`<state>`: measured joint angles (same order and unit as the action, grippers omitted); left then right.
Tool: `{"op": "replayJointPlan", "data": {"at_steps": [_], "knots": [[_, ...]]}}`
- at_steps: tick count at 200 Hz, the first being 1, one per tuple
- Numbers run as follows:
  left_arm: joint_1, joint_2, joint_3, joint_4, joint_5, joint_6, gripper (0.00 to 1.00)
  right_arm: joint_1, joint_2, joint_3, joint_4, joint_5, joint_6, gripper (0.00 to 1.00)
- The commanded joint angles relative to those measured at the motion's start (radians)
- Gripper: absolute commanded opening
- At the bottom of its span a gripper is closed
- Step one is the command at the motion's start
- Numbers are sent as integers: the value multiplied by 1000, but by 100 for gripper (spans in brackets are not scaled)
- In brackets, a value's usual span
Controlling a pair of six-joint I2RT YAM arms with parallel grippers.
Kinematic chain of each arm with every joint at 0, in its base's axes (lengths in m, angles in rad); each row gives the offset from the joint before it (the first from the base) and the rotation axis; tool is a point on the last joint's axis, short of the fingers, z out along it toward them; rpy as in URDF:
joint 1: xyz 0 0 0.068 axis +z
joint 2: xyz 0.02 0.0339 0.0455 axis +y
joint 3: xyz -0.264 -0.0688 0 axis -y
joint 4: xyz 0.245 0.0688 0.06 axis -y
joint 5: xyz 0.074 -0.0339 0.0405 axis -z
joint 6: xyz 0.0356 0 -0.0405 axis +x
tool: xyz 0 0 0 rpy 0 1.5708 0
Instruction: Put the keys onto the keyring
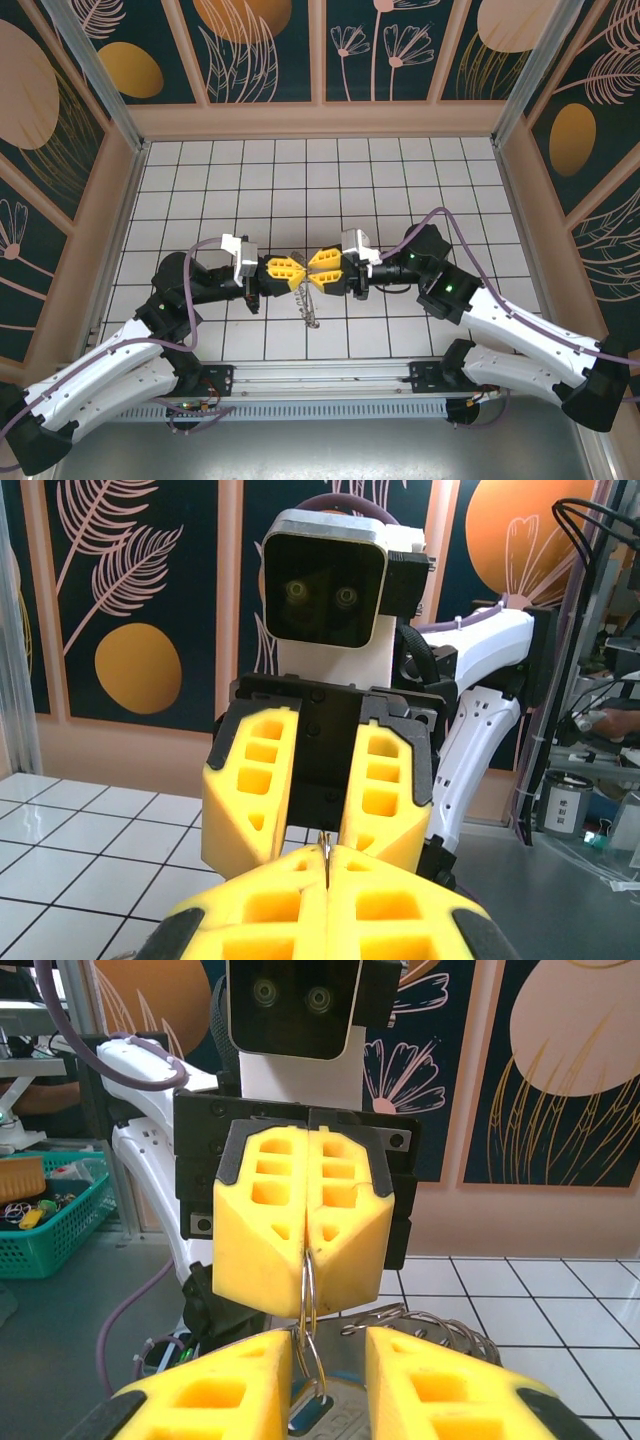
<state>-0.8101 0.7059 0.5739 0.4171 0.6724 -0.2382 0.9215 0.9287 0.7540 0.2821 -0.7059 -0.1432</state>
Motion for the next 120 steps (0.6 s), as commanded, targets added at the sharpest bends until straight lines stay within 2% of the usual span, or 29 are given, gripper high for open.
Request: {"op": "replayJointPlan", "data": {"at_steps": [1,23,60,99,120], "knots": [[2,-5,-2,81,17,-19,0,-5,8,-12,70,-25,19,22],[2,5,-5,89,19,-23,0,-6,21,-12,97,-41,33,18],[2,9,-13,113,18,-32,0,-6,46,-10,100,-47,40,2],[3,8,-4,94,10,-28,0,-6,44,-2,80,-37,27,0],[2,-6,35,-46,-32,29,0,-7,38,28,12,-13,-8,0]]}}
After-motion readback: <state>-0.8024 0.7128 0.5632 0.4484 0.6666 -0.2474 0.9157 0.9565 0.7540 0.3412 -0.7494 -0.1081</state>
